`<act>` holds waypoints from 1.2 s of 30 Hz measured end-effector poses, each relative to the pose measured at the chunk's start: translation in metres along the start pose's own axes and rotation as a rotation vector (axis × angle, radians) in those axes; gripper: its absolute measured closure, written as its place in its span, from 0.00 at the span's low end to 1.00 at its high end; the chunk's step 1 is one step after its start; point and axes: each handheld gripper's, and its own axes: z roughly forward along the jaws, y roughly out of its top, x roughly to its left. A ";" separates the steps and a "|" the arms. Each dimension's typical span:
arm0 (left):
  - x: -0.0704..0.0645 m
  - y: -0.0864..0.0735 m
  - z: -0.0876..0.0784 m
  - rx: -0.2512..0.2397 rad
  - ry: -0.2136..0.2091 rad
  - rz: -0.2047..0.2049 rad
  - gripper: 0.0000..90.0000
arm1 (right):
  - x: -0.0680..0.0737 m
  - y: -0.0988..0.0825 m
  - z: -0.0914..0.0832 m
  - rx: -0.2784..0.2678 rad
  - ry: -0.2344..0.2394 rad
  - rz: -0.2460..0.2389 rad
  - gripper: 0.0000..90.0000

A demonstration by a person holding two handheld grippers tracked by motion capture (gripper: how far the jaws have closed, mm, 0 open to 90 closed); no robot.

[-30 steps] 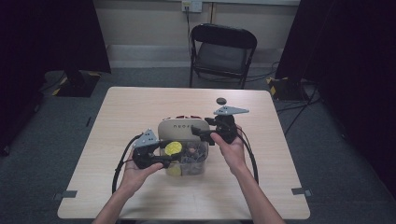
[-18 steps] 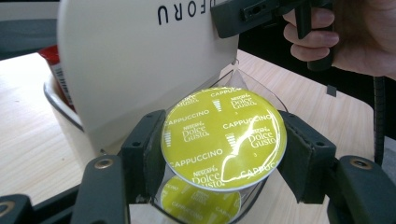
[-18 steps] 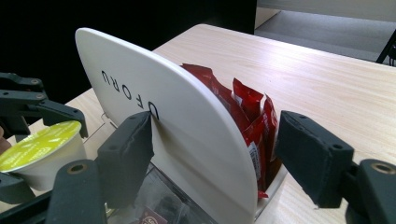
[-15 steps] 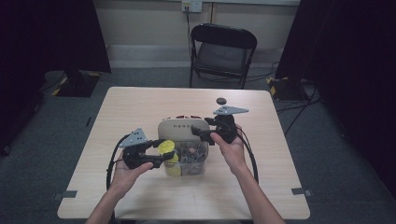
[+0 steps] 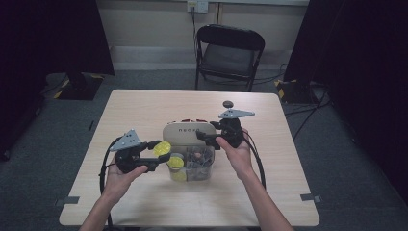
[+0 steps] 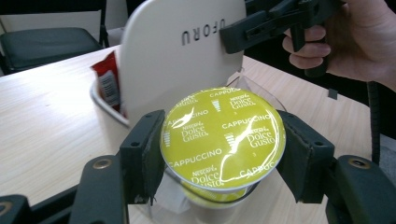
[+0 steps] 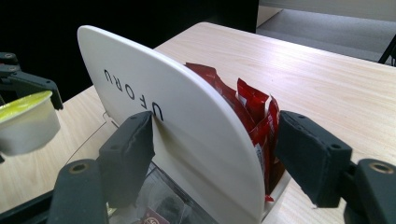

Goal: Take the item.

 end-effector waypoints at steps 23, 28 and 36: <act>0.040 -0.018 -0.035 0.012 0.157 -0.085 0.42 | 0.000 0.002 -0.001 -0.005 0.000 -0.004 0.31; 0.050 -0.025 -0.042 0.030 0.206 -0.096 0.43 | 0.000 0.002 -0.001 -0.006 -0.001 -0.002 0.31; 0.064 -0.032 -0.049 0.062 0.247 -0.112 0.43 | 0.000 0.002 -0.001 -0.004 -0.001 -0.001 0.31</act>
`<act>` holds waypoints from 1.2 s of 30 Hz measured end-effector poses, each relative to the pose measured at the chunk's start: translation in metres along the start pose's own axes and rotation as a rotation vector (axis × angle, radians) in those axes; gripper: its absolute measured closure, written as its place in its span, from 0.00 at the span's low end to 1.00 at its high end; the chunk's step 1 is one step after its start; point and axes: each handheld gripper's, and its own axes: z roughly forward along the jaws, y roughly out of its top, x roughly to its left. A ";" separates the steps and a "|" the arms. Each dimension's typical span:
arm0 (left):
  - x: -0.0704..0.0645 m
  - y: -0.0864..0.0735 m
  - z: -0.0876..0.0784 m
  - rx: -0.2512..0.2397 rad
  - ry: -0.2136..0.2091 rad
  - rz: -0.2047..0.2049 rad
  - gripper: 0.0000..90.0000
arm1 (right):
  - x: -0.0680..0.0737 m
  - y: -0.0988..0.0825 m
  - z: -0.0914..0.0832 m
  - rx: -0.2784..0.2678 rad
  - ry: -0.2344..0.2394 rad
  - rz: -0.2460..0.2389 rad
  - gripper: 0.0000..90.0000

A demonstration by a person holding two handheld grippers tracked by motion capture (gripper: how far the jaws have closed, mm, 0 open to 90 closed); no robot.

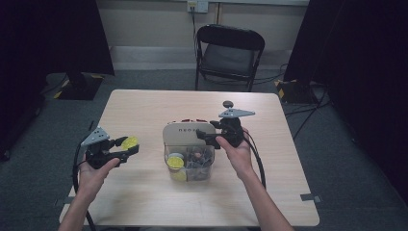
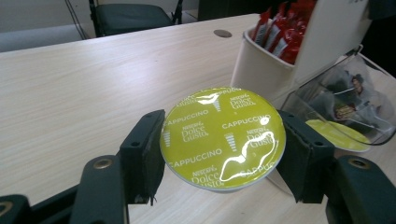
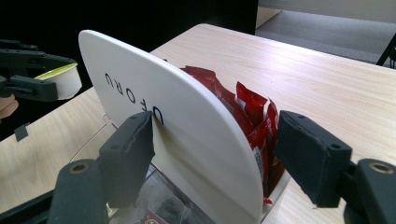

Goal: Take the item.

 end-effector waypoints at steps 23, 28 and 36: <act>0.026 -0.037 0.030 0.179 0.094 0.041 0.43 | 0.002 -0.001 0.001 0.005 0.001 -0.002 0.32; 0.028 -0.044 0.043 0.214 0.082 0.030 0.43 | 0.002 -0.001 0.001 0.002 0.001 -0.002 0.32; 0.032 -0.051 0.058 0.269 0.080 0.018 0.43 | 0.001 -0.003 0.002 0.005 0.004 0.002 0.32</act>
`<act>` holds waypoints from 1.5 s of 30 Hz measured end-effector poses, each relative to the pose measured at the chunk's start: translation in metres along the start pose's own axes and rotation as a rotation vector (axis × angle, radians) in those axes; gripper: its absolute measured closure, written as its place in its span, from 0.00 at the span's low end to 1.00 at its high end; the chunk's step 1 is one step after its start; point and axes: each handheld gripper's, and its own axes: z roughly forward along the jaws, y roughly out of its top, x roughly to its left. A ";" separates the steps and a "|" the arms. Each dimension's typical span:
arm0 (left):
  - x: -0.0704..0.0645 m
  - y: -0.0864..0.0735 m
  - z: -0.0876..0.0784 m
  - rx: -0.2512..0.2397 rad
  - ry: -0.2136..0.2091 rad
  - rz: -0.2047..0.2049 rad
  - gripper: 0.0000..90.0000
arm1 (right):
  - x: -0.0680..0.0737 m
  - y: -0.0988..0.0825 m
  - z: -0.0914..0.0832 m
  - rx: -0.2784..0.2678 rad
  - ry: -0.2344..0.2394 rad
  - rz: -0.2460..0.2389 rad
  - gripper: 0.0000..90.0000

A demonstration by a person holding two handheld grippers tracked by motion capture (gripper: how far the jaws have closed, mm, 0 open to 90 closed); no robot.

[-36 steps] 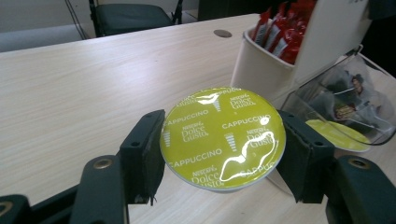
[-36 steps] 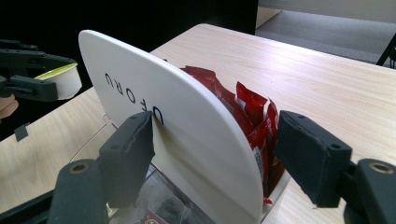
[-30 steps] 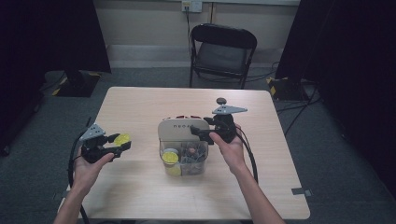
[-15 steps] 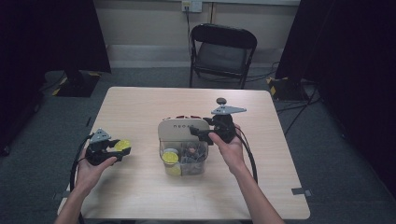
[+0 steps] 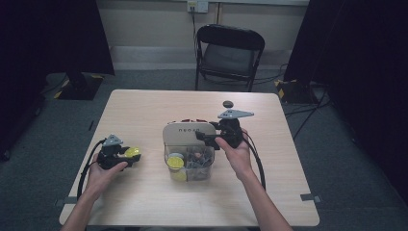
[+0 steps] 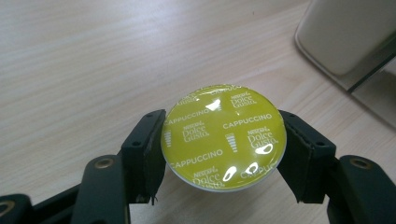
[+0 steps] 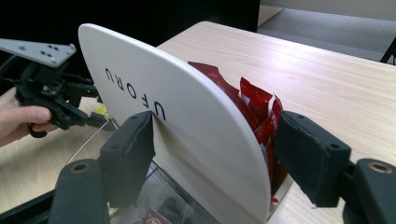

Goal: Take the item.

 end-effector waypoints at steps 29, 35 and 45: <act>0.002 -0.002 0.003 -0.016 -0.017 -0.050 0.22 | 0.000 0.000 0.000 0.004 0.001 -0.001 0.32; 0.001 -0.002 0.000 -0.025 -0.028 -0.039 0.21 | 0.000 0.000 0.000 0.004 0.001 0.000 0.32; -0.003 -0.001 -0.012 -0.047 -0.024 -0.040 0.18 | -0.001 0.000 0.000 0.001 0.004 0.001 0.32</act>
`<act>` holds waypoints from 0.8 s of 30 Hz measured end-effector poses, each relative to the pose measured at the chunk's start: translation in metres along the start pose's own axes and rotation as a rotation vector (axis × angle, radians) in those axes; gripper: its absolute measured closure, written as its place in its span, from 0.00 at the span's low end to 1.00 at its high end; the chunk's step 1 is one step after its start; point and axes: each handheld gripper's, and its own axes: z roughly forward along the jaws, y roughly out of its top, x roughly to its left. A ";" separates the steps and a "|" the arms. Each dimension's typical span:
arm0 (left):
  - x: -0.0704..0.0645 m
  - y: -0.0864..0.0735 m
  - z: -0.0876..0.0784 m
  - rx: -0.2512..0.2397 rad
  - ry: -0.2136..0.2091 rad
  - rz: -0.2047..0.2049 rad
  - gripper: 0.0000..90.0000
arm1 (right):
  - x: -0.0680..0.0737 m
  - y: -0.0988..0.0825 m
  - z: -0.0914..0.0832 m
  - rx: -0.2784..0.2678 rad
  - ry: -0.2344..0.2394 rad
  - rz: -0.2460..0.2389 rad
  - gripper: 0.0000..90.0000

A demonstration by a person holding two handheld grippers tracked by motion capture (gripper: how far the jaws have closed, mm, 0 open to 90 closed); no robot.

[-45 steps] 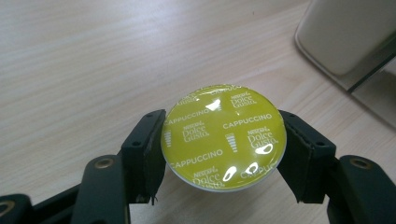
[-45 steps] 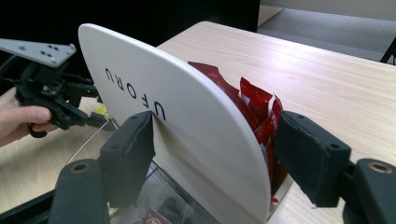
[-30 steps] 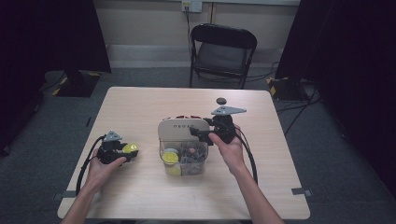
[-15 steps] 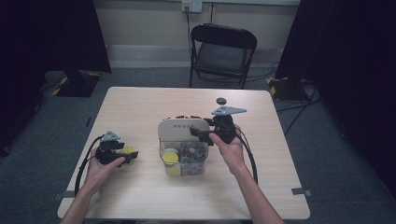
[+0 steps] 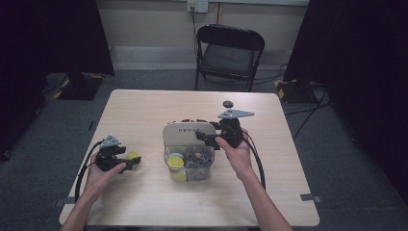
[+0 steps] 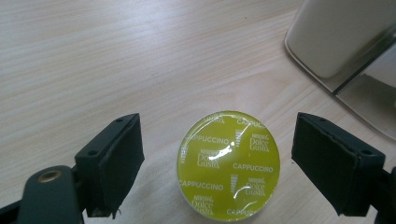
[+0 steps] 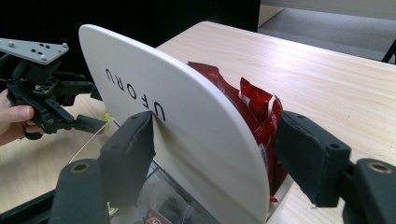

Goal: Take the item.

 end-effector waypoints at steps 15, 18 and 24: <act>-0.016 -0.030 -0.021 0.042 0.044 0.043 0.20 | 0.001 0.003 0.004 0.003 0.027 0.004 0.34; -0.018 -0.036 -0.023 0.042 0.040 0.035 0.21 | 0.001 0.002 0.003 0.004 0.029 0.004 0.34; -0.017 -0.054 -0.020 0.065 0.095 0.067 0.22 | 0.002 0.003 0.001 0.004 0.030 0.001 0.38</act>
